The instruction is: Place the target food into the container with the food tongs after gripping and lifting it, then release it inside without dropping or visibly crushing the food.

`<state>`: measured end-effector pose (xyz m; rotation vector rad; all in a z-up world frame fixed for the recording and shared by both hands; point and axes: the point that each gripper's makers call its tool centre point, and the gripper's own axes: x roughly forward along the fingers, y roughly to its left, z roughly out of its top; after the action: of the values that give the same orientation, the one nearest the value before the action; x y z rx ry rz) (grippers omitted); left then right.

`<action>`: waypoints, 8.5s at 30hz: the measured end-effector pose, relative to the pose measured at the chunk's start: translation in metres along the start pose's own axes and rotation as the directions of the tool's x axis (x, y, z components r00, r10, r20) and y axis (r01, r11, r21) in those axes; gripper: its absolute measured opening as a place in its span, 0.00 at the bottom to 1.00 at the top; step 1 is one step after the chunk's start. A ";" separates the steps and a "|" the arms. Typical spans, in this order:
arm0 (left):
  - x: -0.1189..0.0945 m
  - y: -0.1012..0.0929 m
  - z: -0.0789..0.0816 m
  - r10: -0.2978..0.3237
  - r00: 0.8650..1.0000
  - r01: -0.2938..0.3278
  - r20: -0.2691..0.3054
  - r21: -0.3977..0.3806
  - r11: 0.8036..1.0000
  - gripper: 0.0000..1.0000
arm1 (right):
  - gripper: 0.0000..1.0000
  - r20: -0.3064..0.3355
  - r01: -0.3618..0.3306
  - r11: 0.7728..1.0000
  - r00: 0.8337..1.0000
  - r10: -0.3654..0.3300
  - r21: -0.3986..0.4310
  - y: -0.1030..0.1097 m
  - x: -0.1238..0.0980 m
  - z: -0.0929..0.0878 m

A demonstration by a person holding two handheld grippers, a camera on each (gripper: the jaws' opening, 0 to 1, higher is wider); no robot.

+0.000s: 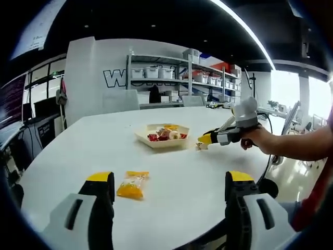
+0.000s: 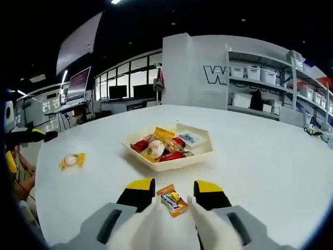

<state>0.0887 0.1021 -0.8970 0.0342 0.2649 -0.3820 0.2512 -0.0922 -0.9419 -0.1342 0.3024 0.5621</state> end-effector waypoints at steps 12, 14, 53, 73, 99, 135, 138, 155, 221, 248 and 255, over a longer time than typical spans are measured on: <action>0.000 -0.002 -0.001 -0.005 1.000 0.005 -0.002 -0.001 1.000 0.86 | 0.24 0.005 0.041 0.998 0.999 -0.042 0.044 -0.024 -0.007 0.000; 0.001 -0.003 -0.002 -0.007 1.000 0.007 -0.005 0.002 1.000 0.86 | 0.24 0.005 0.043 0.998 0.999 -0.044 0.046 -0.028 -0.006 0.003; 0.000 0.001 -0.001 -0.003 1.000 0.003 0.000 -0.003 1.000 0.85 | 0.18 0.032 0.005 0.977 0.999 -0.012 0.211 -0.009 0.007 0.019; -0.004 0.002 0.004 0.004 1.000 -0.004 0.010 -0.001 1.000 0.86 | 0.19 0.135 -0.041 0.985 0.991 0.018 0.167 -0.012 0.023 0.094; -0.008 0.008 0.008 0.022 1.000 -0.022 0.009 0.012 1.000 0.85 | 0.21 0.131 -0.062 0.989 0.990 0.045 0.131 -0.019 0.063 0.132; -0.017 0.010 0.003 0.034 0.999 -0.034 0.001 0.011 0.999 0.85 | 0.23 0.042 -0.361 0.929 0.933 0.359 0.081 0.129 0.056 0.091; -0.018 0.011 0.002 0.036 0.999 -0.036 0.000 0.012 0.999 0.85 | 0.23 0.032 -0.417 0.900 0.909 0.416 0.130 0.147 0.052 0.086; -0.021 0.014 -0.005 0.039 0.999 -0.039 -0.018 0.012 0.999 0.84 | 0.24 -0.071 -0.509 0.859 0.856 0.511 0.049 0.211 0.051 0.035; -0.012 0.003 0.003 0.024 1.000 -0.023 -0.012 0.027 0.999 0.84 | 0.19 -0.145 -0.602 0.783 0.798 0.584 -0.156 0.207 0.026 0.017; -0.006 -0.005 0.007 0.004 1.000 -0.003 -0.017 0.046 0.999 0.84 | 0.19 0.037 -0.465 0.881 0.882 0.470 -0.090 0.129 0.024 0.104; -0.008 0.000 0.007 0.014 1.000 -0.013 -0.016 0.043 0.999 0.84 | 0.19 0.034 -0.440 0.897 0.897 0.441 -0.051 0.105 0.034 0.112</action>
<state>0.0828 0.1045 -0.8884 0.0810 0.2723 -0.3740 0.2491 0.0356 -0.8515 -0.0928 0.2776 1.0230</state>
